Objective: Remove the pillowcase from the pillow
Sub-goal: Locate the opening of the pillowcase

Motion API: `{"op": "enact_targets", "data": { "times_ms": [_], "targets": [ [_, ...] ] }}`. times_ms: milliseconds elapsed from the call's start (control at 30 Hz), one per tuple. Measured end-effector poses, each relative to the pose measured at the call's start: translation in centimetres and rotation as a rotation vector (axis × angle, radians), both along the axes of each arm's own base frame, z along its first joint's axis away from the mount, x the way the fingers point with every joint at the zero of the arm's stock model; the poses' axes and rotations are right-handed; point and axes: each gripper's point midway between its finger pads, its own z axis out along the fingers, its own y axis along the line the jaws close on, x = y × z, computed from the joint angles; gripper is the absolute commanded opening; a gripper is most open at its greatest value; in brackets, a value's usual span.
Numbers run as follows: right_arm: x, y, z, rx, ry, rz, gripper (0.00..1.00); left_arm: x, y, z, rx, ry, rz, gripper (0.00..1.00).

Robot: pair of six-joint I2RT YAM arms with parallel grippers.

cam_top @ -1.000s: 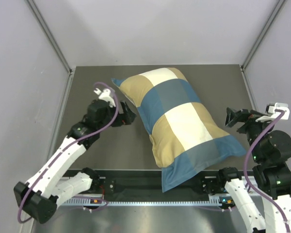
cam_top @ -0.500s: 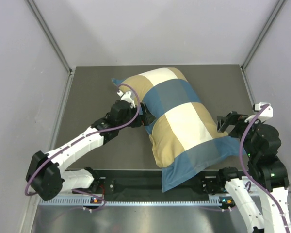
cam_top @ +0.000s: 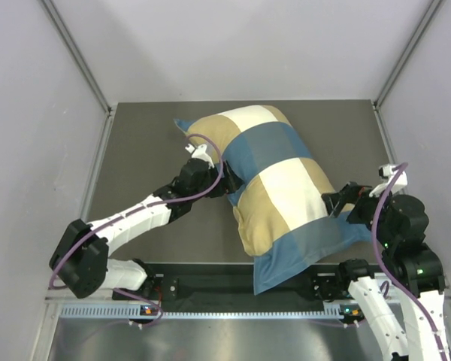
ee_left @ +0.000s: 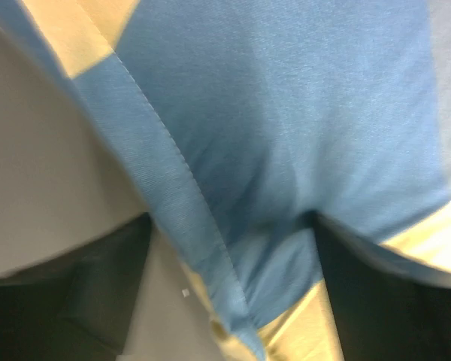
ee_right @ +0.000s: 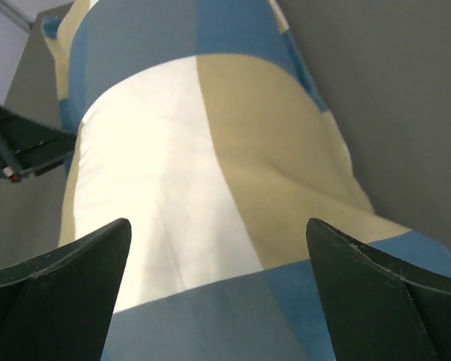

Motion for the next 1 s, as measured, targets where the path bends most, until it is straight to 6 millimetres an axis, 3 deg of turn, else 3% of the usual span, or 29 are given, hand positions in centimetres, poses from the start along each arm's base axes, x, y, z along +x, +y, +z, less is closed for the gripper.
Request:
{"op": "enact_targets", "data": {
  "times_ms": [67, 167, 267, 300, 600, 767, 1000],
  "targets": [
    [-0.5, 0.8, -0.4, 0.022, 0.025, 0.043, 1.00, 0.3, -0.7, 0.1, -0.026, -0.004, -0.009, 0.55],
    [-1.5, 2.0, -1.0, 0.050, 0.069, 0.114, 0.99, 0.5, -1.4, 0.1, -0.053, -0.006, -0.019, 0.34],
    [-2.5, 3.0, -1.7, 0.071, 0.111, 0.174, 0.98, 0.6, -1.8, 0.0, -0.075, -0.009, -0.026, 0.03],
    [-2.7, 3.2, -2.0, 0.077, 0.126, 0.189, 0.97, 0.7, -1.9, 0.0, -0.080, -0.009, -0.026, 0.00],
    [-3.8, 4.8, -8.6, 0.136, 0.310, 0.257, 0.88, -0.3, -1.1, -0.1, -0.108, -0.043, -0.023, 0.00],
    [-3.1, 5.1, -10.0, 0.159, 0.312, 0.258, 0.88, -2.2, 0.1, 0.5, -0.101, -0.080, -0.043, 0.00],
    [0.3, 7.1, -10.9, 0.160, 0.298, 0.260, 0.91, -4.9, 1.7, 0.6, -0.071, -0.117, -0.058, 0.00]
  ]
}}
